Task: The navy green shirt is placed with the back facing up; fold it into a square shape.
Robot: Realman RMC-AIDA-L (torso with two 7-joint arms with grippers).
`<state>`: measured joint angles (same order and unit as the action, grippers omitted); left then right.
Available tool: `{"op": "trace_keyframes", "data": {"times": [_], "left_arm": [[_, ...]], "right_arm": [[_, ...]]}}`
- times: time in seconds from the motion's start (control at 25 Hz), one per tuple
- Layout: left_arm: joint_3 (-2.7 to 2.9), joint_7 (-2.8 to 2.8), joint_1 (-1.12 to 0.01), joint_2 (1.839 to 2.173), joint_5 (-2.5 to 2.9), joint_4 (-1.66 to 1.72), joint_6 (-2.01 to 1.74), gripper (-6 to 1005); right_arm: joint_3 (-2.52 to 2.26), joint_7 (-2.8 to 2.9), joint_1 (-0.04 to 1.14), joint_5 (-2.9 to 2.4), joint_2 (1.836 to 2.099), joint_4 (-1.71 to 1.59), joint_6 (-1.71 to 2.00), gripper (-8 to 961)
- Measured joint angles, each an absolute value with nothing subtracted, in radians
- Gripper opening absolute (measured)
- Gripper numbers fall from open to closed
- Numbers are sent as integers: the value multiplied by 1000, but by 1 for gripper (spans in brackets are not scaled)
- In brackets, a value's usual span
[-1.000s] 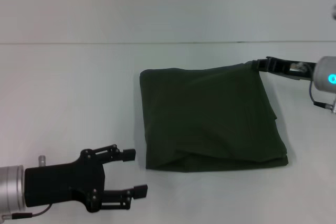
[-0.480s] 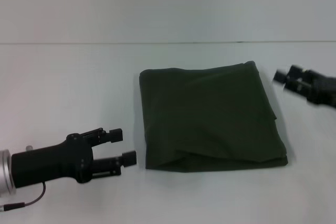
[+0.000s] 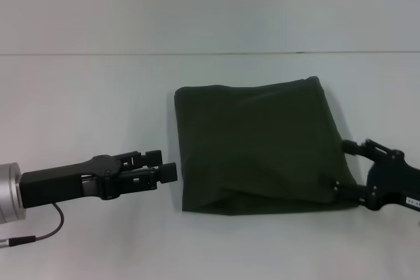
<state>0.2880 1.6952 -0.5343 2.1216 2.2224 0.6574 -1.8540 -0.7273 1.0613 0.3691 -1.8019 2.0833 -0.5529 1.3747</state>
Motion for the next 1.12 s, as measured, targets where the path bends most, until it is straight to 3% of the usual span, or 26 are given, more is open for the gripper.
{"op": "trace_keyframes", "data": {"times": [0.6, 1.12], "left_arm": [[280, 1746, -551, 2113, 2218, 612, -1830, 866], [343, 2245, -601, 2091, 2202, 588, -1518, 867]], "right_arm": [[-691, 1026, 309, -1838, 2086, -529, 1265, 944], [-495, 812, 218, -1843, 2087, -529, 1632, 943]]}}
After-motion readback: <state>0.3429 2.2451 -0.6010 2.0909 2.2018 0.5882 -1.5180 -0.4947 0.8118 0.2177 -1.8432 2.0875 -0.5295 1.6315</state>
